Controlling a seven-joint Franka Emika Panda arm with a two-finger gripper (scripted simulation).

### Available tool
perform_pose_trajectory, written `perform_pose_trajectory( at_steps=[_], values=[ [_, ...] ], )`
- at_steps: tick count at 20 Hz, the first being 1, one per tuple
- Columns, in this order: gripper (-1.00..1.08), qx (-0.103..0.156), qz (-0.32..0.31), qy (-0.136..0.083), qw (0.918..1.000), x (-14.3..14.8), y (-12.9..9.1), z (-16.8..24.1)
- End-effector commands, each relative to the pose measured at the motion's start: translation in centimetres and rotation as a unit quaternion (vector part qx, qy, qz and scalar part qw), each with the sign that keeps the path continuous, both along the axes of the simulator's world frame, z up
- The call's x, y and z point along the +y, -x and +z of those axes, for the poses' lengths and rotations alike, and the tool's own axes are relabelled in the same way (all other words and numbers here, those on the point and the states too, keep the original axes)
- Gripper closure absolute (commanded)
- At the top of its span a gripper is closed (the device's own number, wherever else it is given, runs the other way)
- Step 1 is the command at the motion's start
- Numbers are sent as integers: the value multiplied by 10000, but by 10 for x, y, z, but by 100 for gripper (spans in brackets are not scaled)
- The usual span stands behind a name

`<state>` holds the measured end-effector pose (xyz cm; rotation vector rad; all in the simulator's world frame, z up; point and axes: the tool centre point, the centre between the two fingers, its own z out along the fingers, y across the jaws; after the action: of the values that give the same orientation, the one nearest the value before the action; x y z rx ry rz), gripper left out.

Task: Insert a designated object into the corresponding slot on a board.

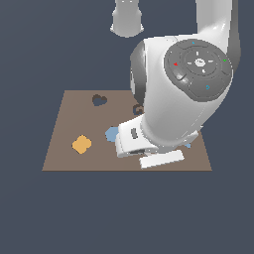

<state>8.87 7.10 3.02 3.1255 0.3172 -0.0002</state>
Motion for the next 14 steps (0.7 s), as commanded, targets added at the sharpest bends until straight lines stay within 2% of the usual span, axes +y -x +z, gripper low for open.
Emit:
perform_pose_trajectory(
  at_steps=[1,8,14],
  values=[
    [108,1,1,-1,10000,0,0,0],
    [108,-1,-66,1,10000,-1,1,0],
    [108,-2,-423,1,9991,-7,5,1]
  ],
)
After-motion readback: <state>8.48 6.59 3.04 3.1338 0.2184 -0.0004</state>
